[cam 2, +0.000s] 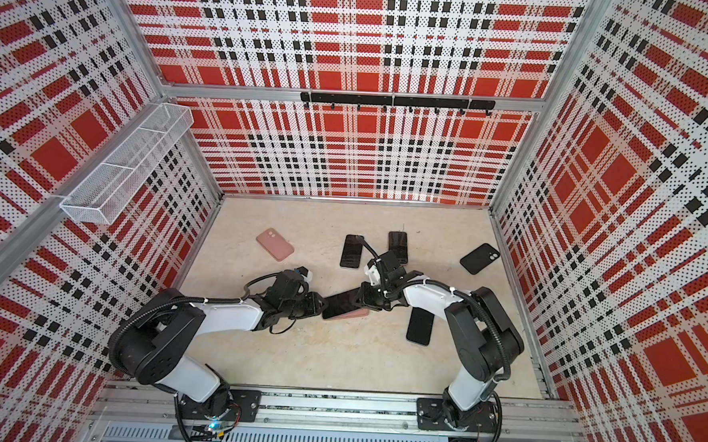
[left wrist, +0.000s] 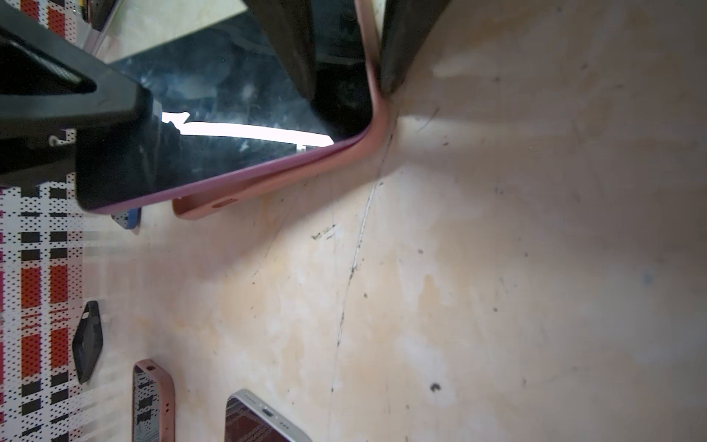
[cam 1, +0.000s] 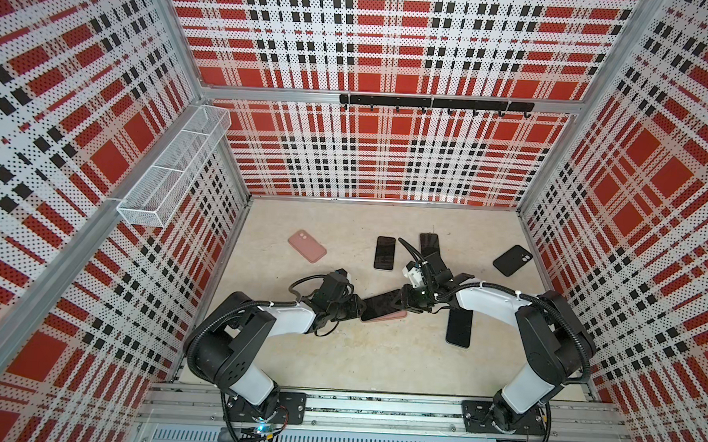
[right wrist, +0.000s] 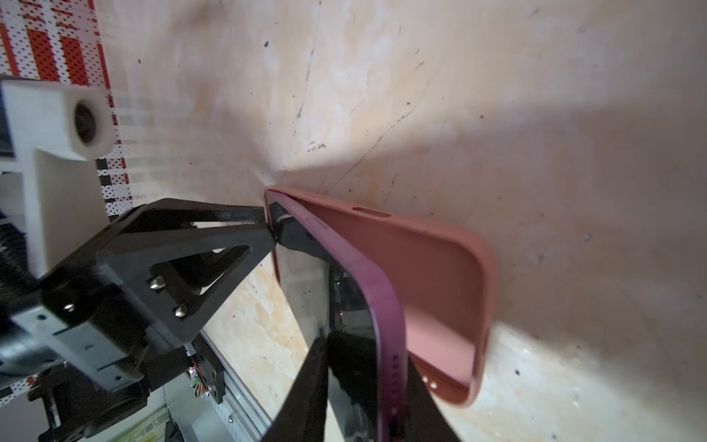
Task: Put the phone into the phone case
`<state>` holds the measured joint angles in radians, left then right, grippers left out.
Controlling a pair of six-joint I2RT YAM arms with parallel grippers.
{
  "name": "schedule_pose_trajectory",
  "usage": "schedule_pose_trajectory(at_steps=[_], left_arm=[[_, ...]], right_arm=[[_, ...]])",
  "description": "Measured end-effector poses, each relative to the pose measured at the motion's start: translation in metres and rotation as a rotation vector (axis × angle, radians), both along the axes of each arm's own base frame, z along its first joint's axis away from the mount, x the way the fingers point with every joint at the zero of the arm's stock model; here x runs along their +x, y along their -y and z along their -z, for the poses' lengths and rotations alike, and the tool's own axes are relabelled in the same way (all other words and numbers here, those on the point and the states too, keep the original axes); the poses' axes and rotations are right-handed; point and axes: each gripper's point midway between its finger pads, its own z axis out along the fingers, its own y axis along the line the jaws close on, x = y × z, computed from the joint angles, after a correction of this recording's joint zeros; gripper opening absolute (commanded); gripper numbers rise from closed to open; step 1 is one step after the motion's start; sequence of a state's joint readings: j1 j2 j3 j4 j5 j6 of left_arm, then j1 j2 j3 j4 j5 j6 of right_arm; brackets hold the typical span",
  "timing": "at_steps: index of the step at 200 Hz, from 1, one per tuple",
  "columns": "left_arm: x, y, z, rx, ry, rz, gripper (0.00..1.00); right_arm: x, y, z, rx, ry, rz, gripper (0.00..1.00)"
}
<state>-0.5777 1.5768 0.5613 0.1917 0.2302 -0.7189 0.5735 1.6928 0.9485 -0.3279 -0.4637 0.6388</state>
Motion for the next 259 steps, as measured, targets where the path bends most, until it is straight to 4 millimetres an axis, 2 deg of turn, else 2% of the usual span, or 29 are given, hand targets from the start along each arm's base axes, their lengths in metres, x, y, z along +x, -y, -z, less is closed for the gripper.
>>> schedule_pose_trajectory(at_steps=[32,68,84,102,146,179,227,259], left_arm=[[0.005,0.004,0.001,0.010,0.018,0.011,0.29],[0.008,0.009,0.002,0.026,0.033,0.023,0.27],[0.007,0.010,0.002,0.029,0.036,0.027,0.26],[0.007,0.010,0.002,0.029,0.037,0.028,0.26],[0.006,0.010,0.001,0.018,0.035,0.025,0.26],[0.000,0.010,0.001,0.009,0.022,0.034,0.26],[-0.004,0.013,0.002,-0.002,0.012,0.039,0.25],[-0.008,0.017,0.001,-0.017,0.008,0.038,0.29]], right_arm=[[-0.005,0.009,0.007,-0.095,-0.025,-0.013,0.38],[-0.004,0.022,0.004,-0.202,-0.014,-0.031,0.41],[-0.005,0.033,0.006,-0.267,-0.014,-0.031,0.41],[-0.006,0.040,0.007,-0.308,-0.017,-0.039,0.37],[-0.013,0.041,0.013,-0.313,-0.040,-0.054,0.35],[-0.019,0.044,0.020,-0.320,-0.058,-0.054,0.39],[-0.019,0.043,0.021,-0.309,-0.063,-0.049,0.31],[-0.020,0.041,0.020,-0.297,-0.069,-0.051,0.26]])
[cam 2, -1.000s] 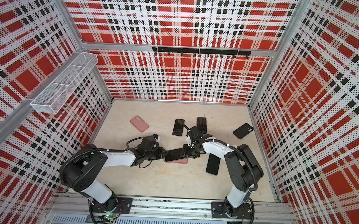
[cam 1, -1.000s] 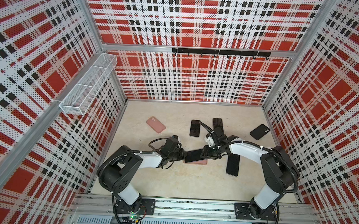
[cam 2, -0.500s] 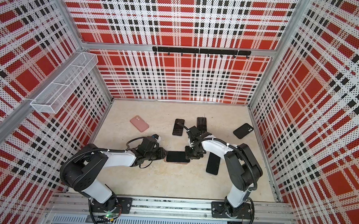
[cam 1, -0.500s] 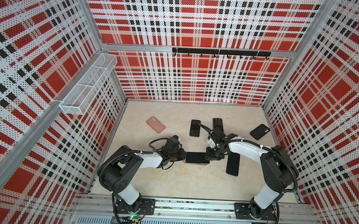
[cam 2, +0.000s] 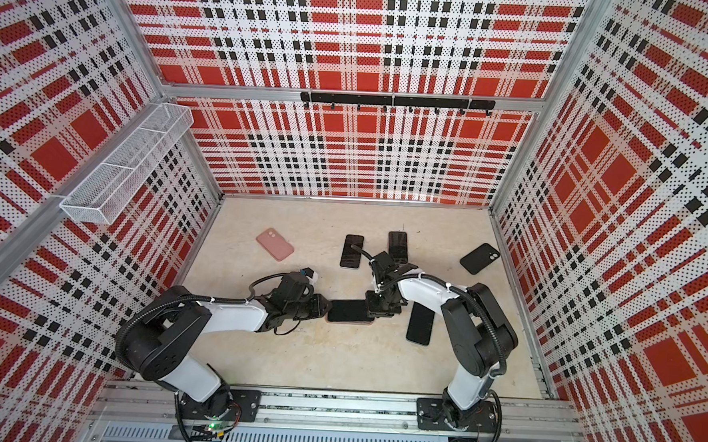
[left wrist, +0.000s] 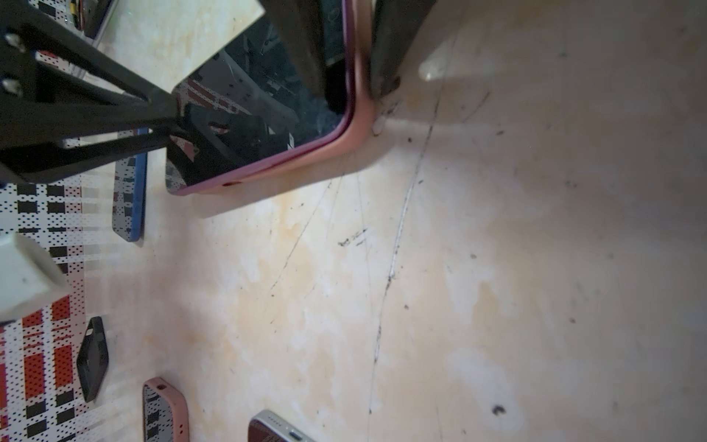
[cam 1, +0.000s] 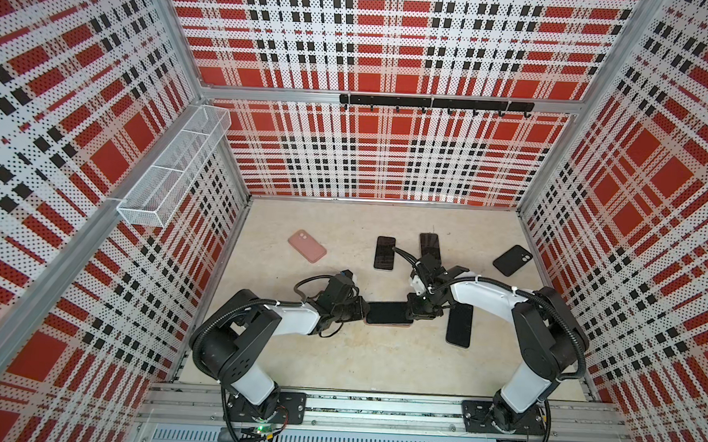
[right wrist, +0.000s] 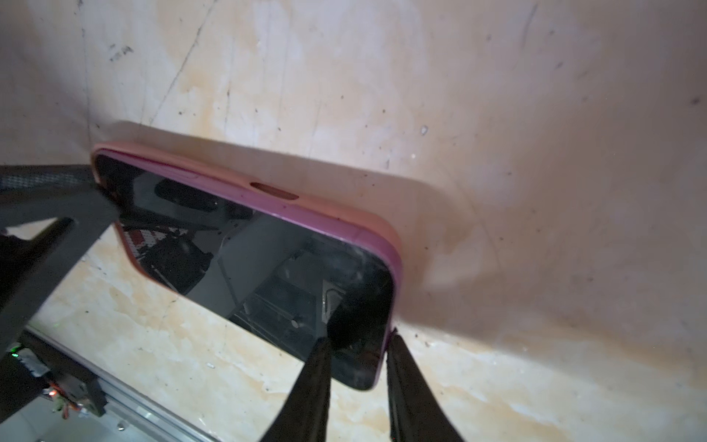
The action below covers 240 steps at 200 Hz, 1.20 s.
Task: Put the phone into the phone case
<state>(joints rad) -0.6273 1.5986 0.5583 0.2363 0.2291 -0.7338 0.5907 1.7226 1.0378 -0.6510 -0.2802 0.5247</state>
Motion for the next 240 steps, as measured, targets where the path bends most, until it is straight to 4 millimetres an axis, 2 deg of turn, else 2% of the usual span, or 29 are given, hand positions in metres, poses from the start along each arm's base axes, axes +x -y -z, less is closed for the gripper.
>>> schedule_pose_trajectory(at_steps=[73,118,158,185,240], left_arm=[[-0.002,0.002,-0.002,-0.027,0.001,-0.019,0.32],[-0.005,0.001,-0.003,0.005,0.008,-0.001,0.38],[-0.012,-0.004,-0.003,0.035,-0.003,0.019,0.40],[-0.016,-0.007,-0.002,0.052,-0.013,0.027,0.35],[-0.019,-0.005,0.000,0.057,-0.017,0.040,0.29]], right_arm=[[-0.005,-0.001,0.003,0.009,-0.026,0.011,0.22],[-0.007,-0.002,0.002,0.005,-0.028,0.003,0.31],[-0.007,0.001,-0.008,-0.005,-0.014,0.000,0.29],[-0.007,0.001,-0.012,0.002,-0.006,0.001,0.27],[-0.011,0.004,-0.007,-0.004,-0.015,0.002,0.23]])
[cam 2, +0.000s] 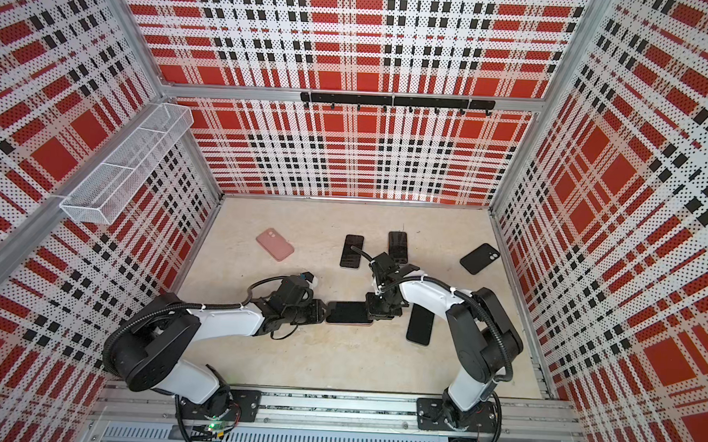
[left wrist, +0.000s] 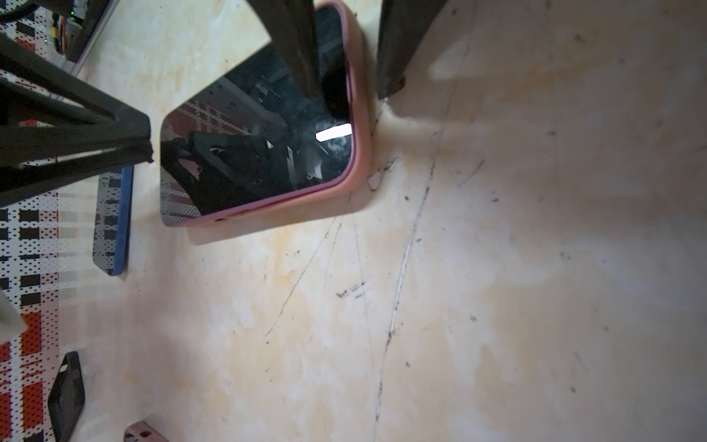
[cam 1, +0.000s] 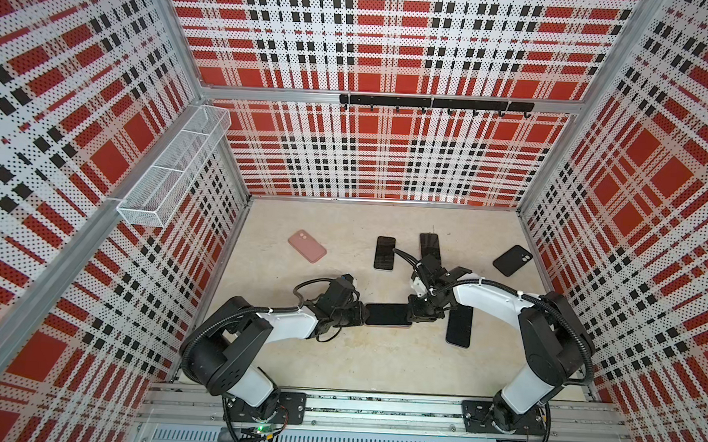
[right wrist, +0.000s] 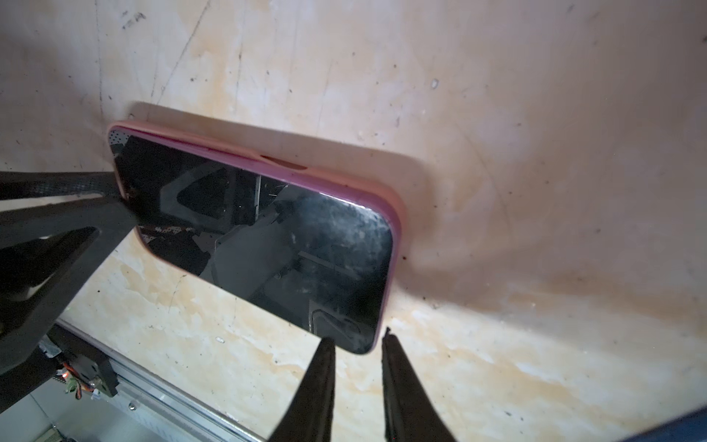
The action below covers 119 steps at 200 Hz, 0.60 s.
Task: Put the phone into the phone case
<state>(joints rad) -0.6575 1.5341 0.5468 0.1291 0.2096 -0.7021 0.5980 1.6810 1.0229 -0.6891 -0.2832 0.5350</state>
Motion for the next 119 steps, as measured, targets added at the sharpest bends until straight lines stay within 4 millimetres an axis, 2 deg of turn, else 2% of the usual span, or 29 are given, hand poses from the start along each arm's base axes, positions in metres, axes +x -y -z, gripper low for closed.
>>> schedule_pose_trajectory(at_steps=[42,119], left_arm=[[-0.001,0.004,0.001,-0.007,-0.001,0.009,0.25],[0.004,0.007,0.002,-0.009,0.011,-0.016,0.23]], right_arm=[[-0.004,0.002,0.010,-0.001,-0.020,0.000,0.17],[-0.006,0.000,0.011,0.009,-0.038,0.002,0.12]])
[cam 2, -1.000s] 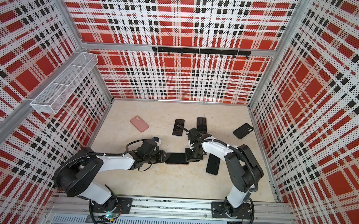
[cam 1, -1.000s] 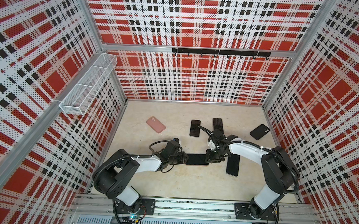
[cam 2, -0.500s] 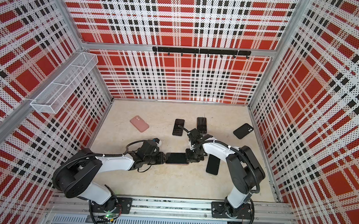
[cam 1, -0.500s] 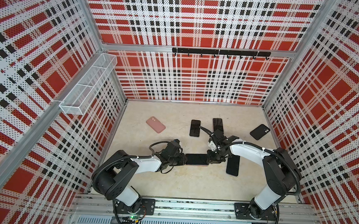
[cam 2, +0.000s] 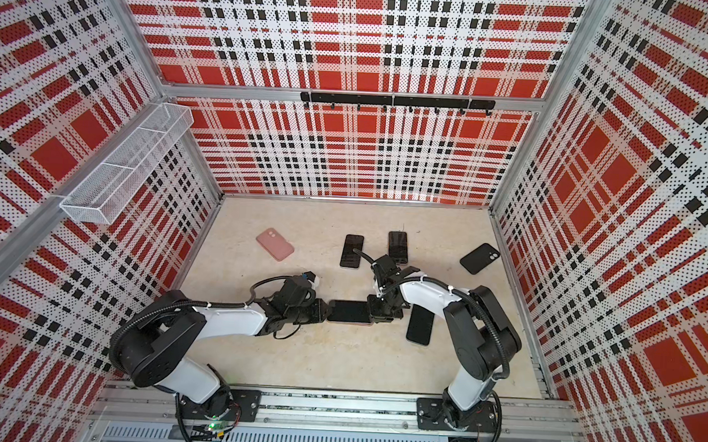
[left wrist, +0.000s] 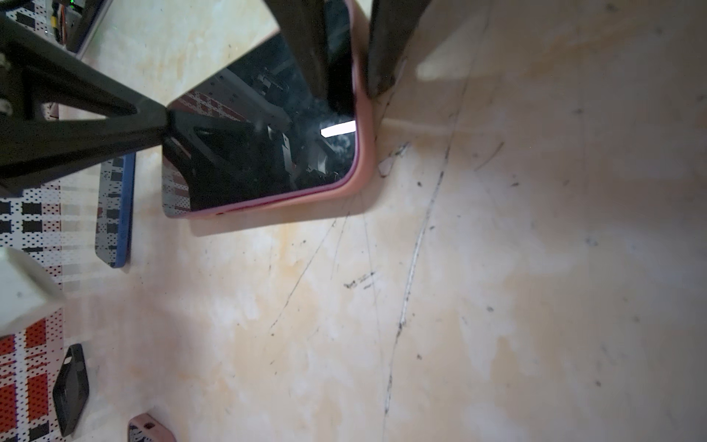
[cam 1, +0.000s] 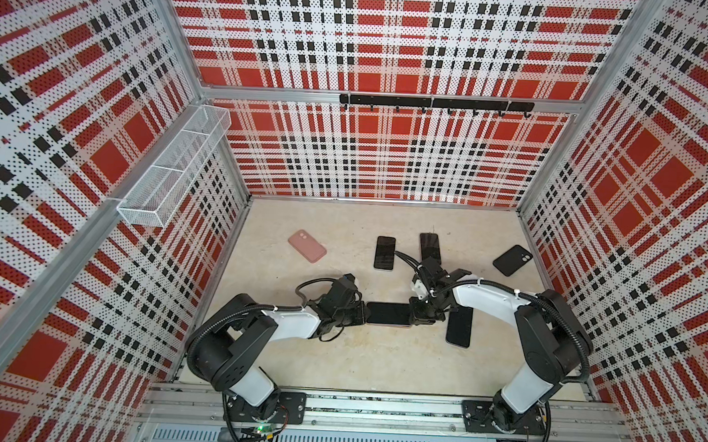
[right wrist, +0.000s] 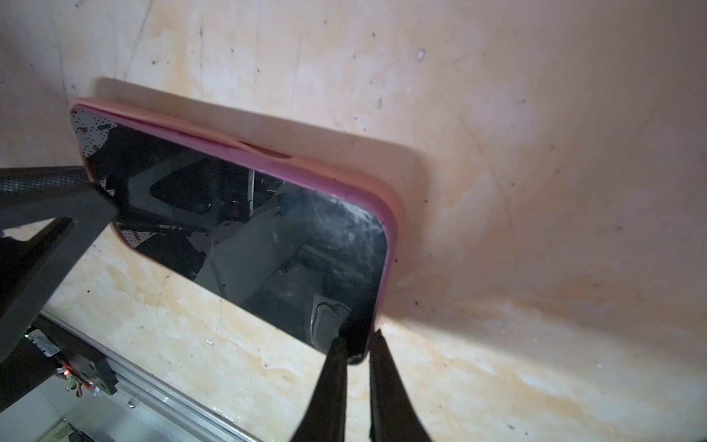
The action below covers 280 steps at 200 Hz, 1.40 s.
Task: Put the phone into the phone case
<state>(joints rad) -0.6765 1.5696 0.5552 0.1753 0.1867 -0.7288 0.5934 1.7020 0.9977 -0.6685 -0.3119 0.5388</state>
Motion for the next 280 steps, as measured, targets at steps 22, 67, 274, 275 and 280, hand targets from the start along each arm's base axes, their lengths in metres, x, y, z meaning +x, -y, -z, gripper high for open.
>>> schedule_pose_trajectory(at_steps=[22,67,274,275,280], left_arm=[[0.002,0.001,0.000,0.002,0.010,-0.011,0.22],[0.004,0.002,0.000,0.002,0.016,-0.027,0.22],[0.012,0.002,-0.001,0.026,0.040,-0.046,0.22],[0.012,0.003,-0.001,0.026,0.040,-0.045,0.22],[0.011,0.002,-0.002,0.031,0.036,-0.041,0.23]], right_arm=[[0.000,0.000,0.001,-0.004,-0.005,0.005,0.11],[-0.005,0.004,0.011,-0.019,-0.031,0.044,0.10],[-0.004,0.003,0.017,-0.125,-0.019,0.102,0.17],[-0.004,0.003,0.016,-0.128,-0.016,0.100,0.18],[-0.002,0.002,0.014,-0.134,-0.003,0.094,0.18]])
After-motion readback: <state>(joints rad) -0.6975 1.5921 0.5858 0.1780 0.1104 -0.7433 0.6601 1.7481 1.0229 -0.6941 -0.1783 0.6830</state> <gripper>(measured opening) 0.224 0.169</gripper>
